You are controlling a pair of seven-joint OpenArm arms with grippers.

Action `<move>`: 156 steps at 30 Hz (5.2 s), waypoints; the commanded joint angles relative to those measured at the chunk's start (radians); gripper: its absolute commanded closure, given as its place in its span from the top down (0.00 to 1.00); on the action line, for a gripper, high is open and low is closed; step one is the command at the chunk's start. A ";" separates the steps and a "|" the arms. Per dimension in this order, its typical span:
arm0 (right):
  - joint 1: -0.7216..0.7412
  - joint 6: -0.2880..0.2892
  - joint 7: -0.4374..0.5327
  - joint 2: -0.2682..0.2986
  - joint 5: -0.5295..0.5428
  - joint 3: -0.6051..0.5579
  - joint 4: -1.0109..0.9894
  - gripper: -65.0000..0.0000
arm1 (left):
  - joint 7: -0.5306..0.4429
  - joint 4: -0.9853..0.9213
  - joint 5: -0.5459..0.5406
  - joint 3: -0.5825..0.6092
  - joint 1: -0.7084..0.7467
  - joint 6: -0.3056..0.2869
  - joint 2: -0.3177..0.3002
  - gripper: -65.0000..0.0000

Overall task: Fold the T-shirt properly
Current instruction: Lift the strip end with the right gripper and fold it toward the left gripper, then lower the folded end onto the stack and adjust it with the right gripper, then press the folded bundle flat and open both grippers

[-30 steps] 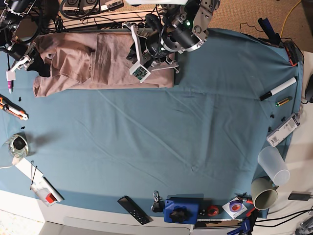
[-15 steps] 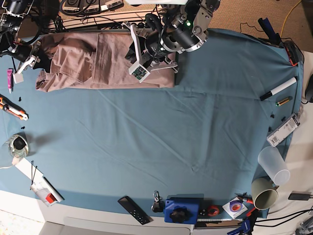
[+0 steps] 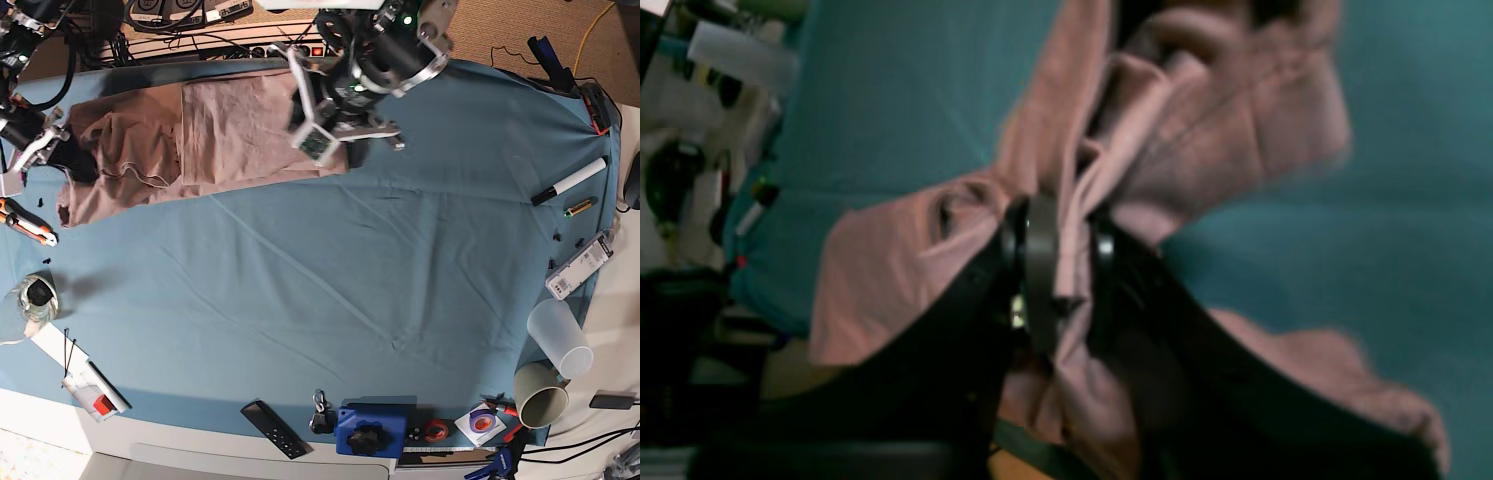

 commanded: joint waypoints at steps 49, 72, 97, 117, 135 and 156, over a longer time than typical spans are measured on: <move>-0.076 0.004 0.022 -0.321 -0.405 -0.551 0.562 0.11 | -0.018 0.051 0.459 0.005 0.133 0.257 -0.108 0.13; 0.023 0.004 0.127 -0.376 -0.561 -0.689 0.562 0.27 | -0.018 0.051 0.459 0.005 0.150 0.257 -0.108 0.13; -0.161 0.004 0.073 -0.373 -0.652 -0.453 0.654 0.00 | -0.019 0.051 0.459 0.005 0.149 0.258 -0.108 0.13; -0.050 0.004 0.109 -0.373 -0.596 -0.804 0.554 0.00 | -0.018 0.051 0.459 0.005 0.150 0.257 -0.108 0.13; 0.110 0.004 0.168 -0.373 -0.773 -0.803 0.286 0.00 | -0.019 0.051 0.459 0.005 0.149 0.257 -0.108 0.13; 0.016 0.004 0.020 -0.373 -0.523 -0.660 0.536 0.00 | -0.018 0.051 0.518 0.005 0.154 0.258 -0.108 0.13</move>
